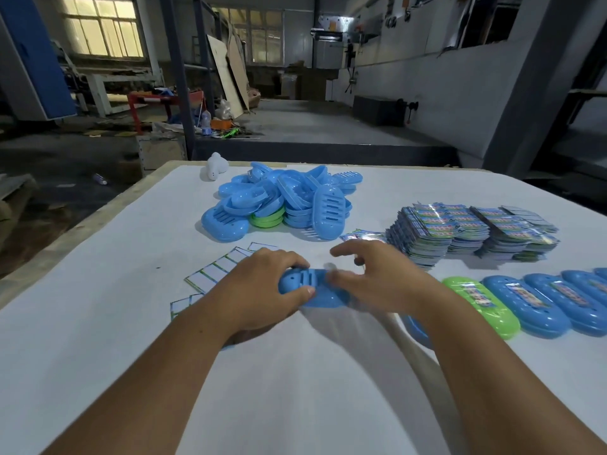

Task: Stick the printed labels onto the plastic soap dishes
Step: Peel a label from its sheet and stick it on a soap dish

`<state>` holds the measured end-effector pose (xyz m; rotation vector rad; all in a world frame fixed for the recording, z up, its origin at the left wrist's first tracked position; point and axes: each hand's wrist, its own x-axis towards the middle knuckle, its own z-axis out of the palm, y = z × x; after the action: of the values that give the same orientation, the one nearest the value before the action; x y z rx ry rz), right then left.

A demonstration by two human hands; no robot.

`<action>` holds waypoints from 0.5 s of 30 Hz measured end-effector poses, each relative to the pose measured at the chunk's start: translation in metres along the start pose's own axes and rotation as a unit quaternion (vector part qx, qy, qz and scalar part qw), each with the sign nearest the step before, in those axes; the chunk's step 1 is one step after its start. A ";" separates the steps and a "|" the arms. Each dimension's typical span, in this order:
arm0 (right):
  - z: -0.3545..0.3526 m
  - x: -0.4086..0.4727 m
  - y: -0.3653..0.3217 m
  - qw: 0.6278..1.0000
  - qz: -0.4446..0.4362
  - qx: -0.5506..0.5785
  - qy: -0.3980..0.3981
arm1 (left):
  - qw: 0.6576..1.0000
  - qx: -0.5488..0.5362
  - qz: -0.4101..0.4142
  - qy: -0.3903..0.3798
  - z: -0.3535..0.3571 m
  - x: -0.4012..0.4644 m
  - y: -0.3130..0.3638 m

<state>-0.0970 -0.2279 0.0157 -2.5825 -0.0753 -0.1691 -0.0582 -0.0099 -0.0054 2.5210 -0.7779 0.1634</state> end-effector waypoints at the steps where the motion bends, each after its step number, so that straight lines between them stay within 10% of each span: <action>1: -0.003 0.002 0.004 0.998 0.019 -0.031 0.047 | 1.000 0.015 0.001 0.004 -0.001 0.000 -0.001; 15: -0.007 0.009 0.017 0.978 0.131 -0.121 0.112 | 0.999 0.048 0.012 0.022 0.000 0.001 0.003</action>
<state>-0.0877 -0.2453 0.0137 -2.7630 0.3883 -0.3895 -0.0592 -0.0121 -0.0040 2.5895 -0.8000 0.2695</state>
